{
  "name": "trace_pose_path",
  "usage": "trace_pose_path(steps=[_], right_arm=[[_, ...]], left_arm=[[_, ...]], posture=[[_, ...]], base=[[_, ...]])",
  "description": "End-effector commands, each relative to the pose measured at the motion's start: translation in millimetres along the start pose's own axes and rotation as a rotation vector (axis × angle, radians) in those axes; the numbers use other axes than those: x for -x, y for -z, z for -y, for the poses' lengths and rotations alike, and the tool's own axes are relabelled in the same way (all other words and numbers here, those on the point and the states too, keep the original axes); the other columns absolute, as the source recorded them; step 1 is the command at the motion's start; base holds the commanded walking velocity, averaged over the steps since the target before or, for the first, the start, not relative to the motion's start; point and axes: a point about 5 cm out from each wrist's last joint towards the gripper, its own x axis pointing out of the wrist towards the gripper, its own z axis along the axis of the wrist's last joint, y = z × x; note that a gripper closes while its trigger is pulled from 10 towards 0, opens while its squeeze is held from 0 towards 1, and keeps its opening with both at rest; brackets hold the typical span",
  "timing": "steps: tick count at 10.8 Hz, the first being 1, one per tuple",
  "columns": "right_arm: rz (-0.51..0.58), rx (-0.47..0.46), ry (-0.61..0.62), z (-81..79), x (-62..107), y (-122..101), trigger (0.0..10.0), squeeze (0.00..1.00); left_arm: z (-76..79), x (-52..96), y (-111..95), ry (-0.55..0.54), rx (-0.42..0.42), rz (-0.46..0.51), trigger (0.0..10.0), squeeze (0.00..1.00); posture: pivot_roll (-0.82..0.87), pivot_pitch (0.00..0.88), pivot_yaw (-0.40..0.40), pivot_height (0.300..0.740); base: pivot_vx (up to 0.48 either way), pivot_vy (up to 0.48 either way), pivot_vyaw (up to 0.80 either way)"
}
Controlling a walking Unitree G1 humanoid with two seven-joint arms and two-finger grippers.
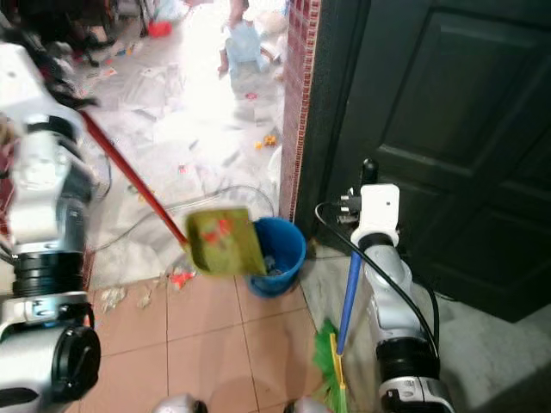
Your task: Sweep floor
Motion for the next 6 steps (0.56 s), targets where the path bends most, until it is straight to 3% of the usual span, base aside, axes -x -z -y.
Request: trace_pose_path(steps=[1, 6], right_arm=[[0.029, 0.017, 0.005, 0.6, -0.6, -6.3, 10.0, 0.0], [0.021, 0.024, -0.004, 0.3, -0.1, -4.2, 10.0, 0.0]], left_arm=[[4.8, -7.1, -24.4, 0.008, 0.027, 0.117, 10.0, 0.0], [5.8, -8.2, -23.0, 0.009, 0.034, 0.118, 10.0, 0.0]], posture=[[-0.12, 0.0, 0.012, 0.74], [-0.12, 0.0, 0.006, 0.74]], base=[[0.3, 0.0, 0.0], [0.305, 0.0, 0.0]])
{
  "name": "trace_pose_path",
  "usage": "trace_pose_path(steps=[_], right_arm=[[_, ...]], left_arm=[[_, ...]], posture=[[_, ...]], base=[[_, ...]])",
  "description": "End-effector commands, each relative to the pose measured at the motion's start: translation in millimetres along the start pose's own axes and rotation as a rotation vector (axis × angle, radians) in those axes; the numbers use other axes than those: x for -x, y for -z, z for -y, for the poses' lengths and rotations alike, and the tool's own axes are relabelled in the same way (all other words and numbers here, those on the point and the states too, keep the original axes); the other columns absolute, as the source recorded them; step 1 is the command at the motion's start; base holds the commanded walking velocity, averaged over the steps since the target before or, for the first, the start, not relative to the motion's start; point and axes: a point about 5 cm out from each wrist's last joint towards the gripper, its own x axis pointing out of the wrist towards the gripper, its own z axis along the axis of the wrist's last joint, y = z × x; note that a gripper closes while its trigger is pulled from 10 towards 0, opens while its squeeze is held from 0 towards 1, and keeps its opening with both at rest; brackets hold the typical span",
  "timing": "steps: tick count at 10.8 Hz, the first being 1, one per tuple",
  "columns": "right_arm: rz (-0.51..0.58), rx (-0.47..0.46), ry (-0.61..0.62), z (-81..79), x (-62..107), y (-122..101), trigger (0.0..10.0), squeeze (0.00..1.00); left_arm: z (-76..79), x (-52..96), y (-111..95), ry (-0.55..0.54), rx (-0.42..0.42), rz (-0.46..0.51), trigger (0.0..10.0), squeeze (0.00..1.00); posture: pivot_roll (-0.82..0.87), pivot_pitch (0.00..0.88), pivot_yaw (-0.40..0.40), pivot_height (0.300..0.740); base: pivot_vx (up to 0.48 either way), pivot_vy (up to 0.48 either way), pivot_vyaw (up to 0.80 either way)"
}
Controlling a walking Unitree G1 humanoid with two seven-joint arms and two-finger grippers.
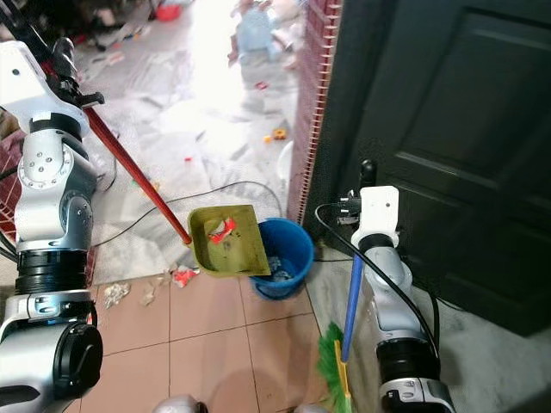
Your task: Sweep floor
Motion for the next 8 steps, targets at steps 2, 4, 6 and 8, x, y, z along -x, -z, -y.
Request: trace_pose_path(steps=[2, 4, 6, 8], right_arm=[[0.026, 0.013, -0.001, 0.6, -0.8, -6.0, 10.0, 0.0], [0.026, 0.014, -0.001, 0.6, -0.7, -6.2, 10.0, 0.0], [0.025, 0.016, -0.003, 0.6, -0.7, -6.4, 10.0, 0.0], [0.024, 0.016, -0.005, 0.4, -0.5, -6.1, 10.0, 0.0]], left_arm=[[4.7, -7.8, -22.4, 0.007, 0.022, 0.103, 10.0, 0.0], [5.5, -7.5, -21.5, 0.008, 0.025, 0.1, 10.0, 0.0], [5.6, -7.5, -20.9, 0.005, 0.025, 0.095, 10.0, 0.0], [6.9, -7.0, -22.9, 0.02, 0.004, 0.121, 10.0, 0.0]], posture=[[-0.12, 0.0, 0.007, 0.74], [-0.12, 0.0, 0.006, 0.74], [-0.12, 0.0, 0.006, 0.74], [-0.12, 0.0, 0.006, 0.74]], base=[[0.298, 0.0, 0.0], [0.412, 0.0, 0.0], [0.324, 0.0, 0.0], [0.0, 0.0, 0.0]])
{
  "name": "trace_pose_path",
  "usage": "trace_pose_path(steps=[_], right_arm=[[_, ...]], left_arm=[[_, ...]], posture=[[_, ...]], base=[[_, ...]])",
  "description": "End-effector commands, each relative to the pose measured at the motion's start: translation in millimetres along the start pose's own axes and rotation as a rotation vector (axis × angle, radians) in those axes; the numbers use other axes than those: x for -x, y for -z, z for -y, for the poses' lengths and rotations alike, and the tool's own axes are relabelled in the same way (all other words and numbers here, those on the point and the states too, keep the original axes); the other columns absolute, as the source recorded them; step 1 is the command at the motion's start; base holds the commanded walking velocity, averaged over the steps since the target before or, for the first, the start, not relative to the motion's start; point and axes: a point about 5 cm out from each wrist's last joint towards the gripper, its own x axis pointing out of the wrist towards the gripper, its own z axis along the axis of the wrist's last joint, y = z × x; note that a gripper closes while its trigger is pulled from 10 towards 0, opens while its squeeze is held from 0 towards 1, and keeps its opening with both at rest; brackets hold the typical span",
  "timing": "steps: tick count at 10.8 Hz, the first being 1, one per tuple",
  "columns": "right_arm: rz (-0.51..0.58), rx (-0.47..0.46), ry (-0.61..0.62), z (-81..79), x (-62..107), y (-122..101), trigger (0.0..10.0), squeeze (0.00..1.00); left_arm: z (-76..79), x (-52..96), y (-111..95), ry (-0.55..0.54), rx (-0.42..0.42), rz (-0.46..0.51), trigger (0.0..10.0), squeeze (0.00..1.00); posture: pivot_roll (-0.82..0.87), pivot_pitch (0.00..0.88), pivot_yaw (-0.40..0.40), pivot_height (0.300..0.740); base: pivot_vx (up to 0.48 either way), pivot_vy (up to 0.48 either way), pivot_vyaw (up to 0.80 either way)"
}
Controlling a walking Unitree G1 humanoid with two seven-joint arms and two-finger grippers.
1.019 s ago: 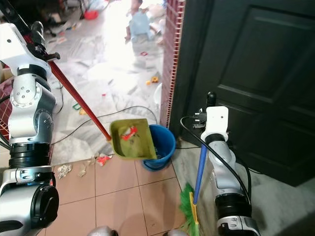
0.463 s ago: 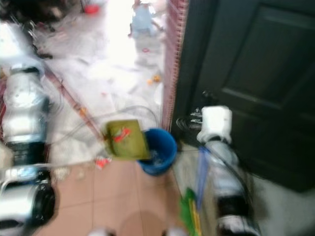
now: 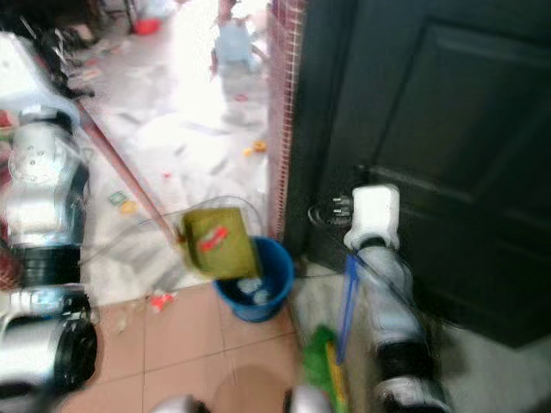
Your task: Sweep floor
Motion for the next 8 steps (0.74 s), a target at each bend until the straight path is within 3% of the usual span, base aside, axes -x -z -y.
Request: trace_pose_path(steps=[1, 4, 8], right_arm=[[0.042, 0.028, -0.011, -2.1, -3.0, -10.8, 10.0, 0.0], [0.045, 0.03, -0.011, -2.2, -3.6, -11.3, 10.0, 0.0], [0.054, 0.029, -0.014, -3.8, -5.5, -14.2, 10.0, 0.0]], left_arm=[[-1.0, -4.9, -22.8, 0.006, 0.011, 0.111, 10.0, 0.0], [20.0, 8.6, -8.1, 0.126, -0.045, 0.101, 10.0, 0.0], [59.6, 35.6, 8.8, 0.324, -0.113, 0.139, 10.0, 0.0]], posture=[[-0.12, 0.0, 0.006, 0.74], [-0.12, 0.0, 0.006, 0.74], [-0.12, 0.0, 0.004, 0.74]], base=[[0.0, 0.0, 0.0], [0.0, 0.0, 0.0], [0.0, 0.0, 0.0]])
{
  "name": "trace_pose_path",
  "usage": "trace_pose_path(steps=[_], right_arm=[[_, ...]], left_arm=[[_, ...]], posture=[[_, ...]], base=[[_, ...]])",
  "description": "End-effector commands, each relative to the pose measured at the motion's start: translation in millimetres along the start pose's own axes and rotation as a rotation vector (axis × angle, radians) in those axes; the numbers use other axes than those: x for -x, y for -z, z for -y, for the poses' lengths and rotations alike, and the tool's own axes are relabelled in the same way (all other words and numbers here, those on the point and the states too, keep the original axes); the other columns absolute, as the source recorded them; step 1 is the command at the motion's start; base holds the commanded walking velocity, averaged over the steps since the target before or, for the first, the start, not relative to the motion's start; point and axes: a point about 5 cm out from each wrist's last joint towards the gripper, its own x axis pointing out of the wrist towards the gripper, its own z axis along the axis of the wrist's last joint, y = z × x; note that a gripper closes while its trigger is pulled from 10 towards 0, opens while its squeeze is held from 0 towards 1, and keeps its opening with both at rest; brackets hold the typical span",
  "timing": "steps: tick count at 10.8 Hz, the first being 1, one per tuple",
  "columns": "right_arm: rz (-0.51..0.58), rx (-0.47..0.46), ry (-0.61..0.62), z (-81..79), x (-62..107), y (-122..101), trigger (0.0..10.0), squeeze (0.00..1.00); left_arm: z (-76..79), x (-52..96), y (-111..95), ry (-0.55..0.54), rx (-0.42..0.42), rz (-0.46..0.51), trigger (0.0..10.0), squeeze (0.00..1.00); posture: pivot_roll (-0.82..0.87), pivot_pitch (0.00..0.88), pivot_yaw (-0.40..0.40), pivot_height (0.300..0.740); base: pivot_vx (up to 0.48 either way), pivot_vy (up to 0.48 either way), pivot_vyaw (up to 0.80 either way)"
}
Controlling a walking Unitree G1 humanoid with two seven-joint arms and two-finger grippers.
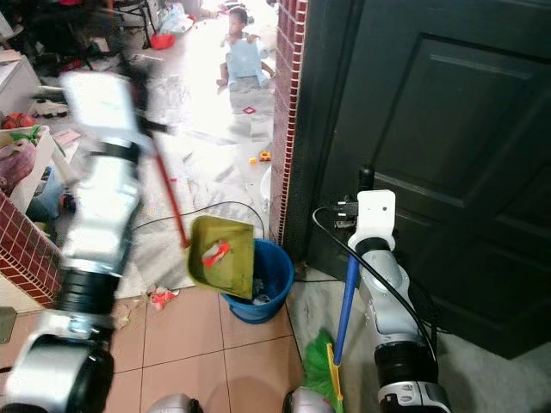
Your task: Sweep floor
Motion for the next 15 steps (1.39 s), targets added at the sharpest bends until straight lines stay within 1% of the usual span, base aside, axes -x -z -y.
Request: trace_pose_path(steps=[1, 2, 3, 4, 5, 6, 7, 8, 9, 11, 12, 13, 15], right_arm=[[0.048, 0.032, 0.007, 2.9, -4.6, -12.7, 10.0, 0.0], [0.051, 0.033, 0.004, 1.9, -5.1, -13.1, 10.0, 0.0], [0.052, 0.034, 0.002, 1.5, -5.8, -13.5, 10.0, 0.0], [0.052, 0.034, 0.001, 1.0, -6.1, -13.4, 10.0, 0.0], [0.051, 0.034, -0.001, 0.5, -6.1, -12.9, 10.0, 0.0], [0.05, 0.032, 0.0, -0.7, -5.7, -12.6, 10.0, 0.0], [0.052, 0.032, 0.002, -1.4, -5.3, -13.1, 10.0, 0.0], [0.051, 0.032, 0.003, -0.5, -4.8, -12.7, 10.0, 0.0], [0.05, 0.032, 0.004, 0.2, -5.0, -12.4, 10.0, 0.0], [0.05, 0.033, 0.002, -0.5, -6.0, -12.4, 10.0, 0.0], [0.051, 0.033, 0.0, -1.0, -6.6, -12.5, 10.0, 0.0], [0.051, 0.033, 0.002, -0.5, -6.5, -12.5, 10.0, 0.0], [0.049, 0.033, 0.003, -0.2, -6.7, -12.0, 10.0, 0.0]], left_arm=[[2.2, -3.3, -12.4, 0.019, -0.019, 0.073, 10.0, 0.0], [29.3, 0.3, -15.9, 0.126, -0.014, 0.113, 10.0, 0.0], [61.3, 4.2, -23.2, 0.305, 0.011, 0.155, 10.0, 0.0], [86.7, 11.0, -23.7, 0.483, 0.052, 0.129, 10.0, 0.0], [108.0, 21.6, -22.1, 0.656, 0.055, 0.094, 10.0, 0.0], [130.0, 40.3, -19.5, 0.812, 0.01, 0.093, 10.0, 0.0], [133.9, 45.6, -19.5, 0.859, -0.025, 0.114, 10.0, 0.0], [133.2, 45.5, -20.1, 0.865, -0.033, 0.119, 10.0, 0.0], [131.8, 44.4, -22.1, 0.866, -0.059, 0.131, 10.0, 0.0], [125.1, 37.3, -30.0, 0.823, -0.075, 0.152, 10.0, 0.0], [117.5, 30.0, -36.8, 0.771, -0.082, 0.174, 10.0, 0.0], [106.9, 20.8, -46.1, 0.693, -0.067, 0.186, 10.0, 0.0], [89.9, 9.1, -55.0, 0.572, -0.071, 0.195, 10.0, 0.0]], posture=[[-0.12, 0.0, 0.004, 0.74], [-0.12, 0.0, 0.0, 0.74], [-0.12, 0.0, -0.001, 0.74], [-0.12, 0.0, -0.001, 0.74], [-0.12, 0.0, 0.0, 0.74], [-0.12, 0.0, 0.006, 0.74], [-0.12, 0.0, 0.006, 0.74], [-0.12, 0.0, 0.006, 0.74], [-0.12, 0.0, 0.006, 0.74], [-0.12, 0.0, 0.005, 0.74], [-0.12, 0.0, 0.004, 0.74], [-0.12, 0.0, 0.004, 0.74], [-0.11, 0.0, 0.002, 0.74]], base=[[0.0, 0.0, 0.0], [0.0, 0.0, 0.0], [0.0, 0.0, 0.0], [0.0, 0.0, 0.0], [0.0, 0.0, 0.0], [0.0, 0.0, 0.0], [0.0, 0.0, 0.0], [0.0, 0.0, 0.0], [0.0, 0.0, 0.0], [0.0, 0.0, 0.0], [0.0, 0.0, 0.0], [0.0, 0.0, 0.0], [0.0, 0.0, 0.0]])
